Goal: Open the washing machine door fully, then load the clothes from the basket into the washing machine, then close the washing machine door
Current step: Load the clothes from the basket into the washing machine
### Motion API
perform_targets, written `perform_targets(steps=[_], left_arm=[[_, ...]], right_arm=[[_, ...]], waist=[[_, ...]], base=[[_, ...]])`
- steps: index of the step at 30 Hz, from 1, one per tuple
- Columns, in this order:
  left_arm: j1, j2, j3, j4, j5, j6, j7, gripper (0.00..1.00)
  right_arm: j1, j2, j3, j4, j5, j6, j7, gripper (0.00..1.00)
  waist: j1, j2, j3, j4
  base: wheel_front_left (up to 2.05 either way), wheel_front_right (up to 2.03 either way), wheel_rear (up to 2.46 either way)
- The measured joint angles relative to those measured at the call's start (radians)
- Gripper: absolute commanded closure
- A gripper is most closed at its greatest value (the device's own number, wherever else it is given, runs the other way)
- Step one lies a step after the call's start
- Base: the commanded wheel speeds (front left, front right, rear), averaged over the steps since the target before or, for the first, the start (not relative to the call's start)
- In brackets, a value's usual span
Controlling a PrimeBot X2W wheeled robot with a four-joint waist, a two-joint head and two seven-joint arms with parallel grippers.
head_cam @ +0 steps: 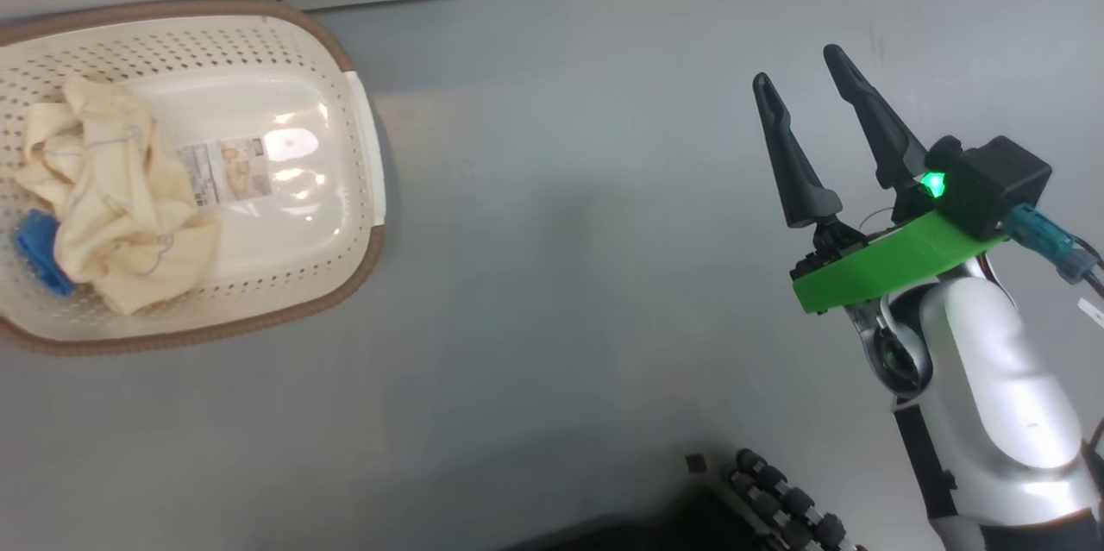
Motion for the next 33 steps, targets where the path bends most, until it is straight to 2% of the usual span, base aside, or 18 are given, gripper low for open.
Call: perform_targets(steps=[10, 22, 25, 28, 33], left_arm=[[0.235, 0.005, -0.095, -0.144, -0.146, 0.0, -0.039, 0.0], [0.515, 0.016, -0.084, -0.328, -0.226, 0.011, -0.057, 0.0], [0.607, 0.019, -0.055, -0.405, -0.239, 0.032, -0.057, 0.0], [0.7, 0.032, -0.027, -0.502, -0.226, 0.071, -0.06, 0.0], [0.856, 0.035, -0.003, -0.645, -0.165, 0.133, -0.06, 0.0]], right_arm=[[0.039, 0.0, -0.025, 0.02, -0.055, 0.0, 0.0, 0.0], [0.101, -0.001, -0.063, 0.04, -0.103, 0.0, 0.0, 0.0], [0.109, -0.001, -0.067, 0.042, -0.109, 0.0, 0.0, 0.0], [0.125, -0.001, -0.072, 0.044, -0.118, 0.0, 0.0, 0.0], [0.148, -0.001, -0.078, 0.051, -0.126, 0.0, 0.0, 0.0]], waist=[[-0.0001, 0.0, -0.123, 0.083], [-0.0001, 0.0, -0.25, 0.158], [-0.0001, 0.0, -0.28, 0.176], [-0.0001, 0.0, -0.307, 0.191], [-0.0001, 0.0, -0.343, 0.211]], base=[[0.0, 0.0, 0.0], [0.0, 0.0, 0.0], [0.0, 0.0, 0.0], [0.0, 0.0, 0.0], [0.0, 0.0, 0.0]])
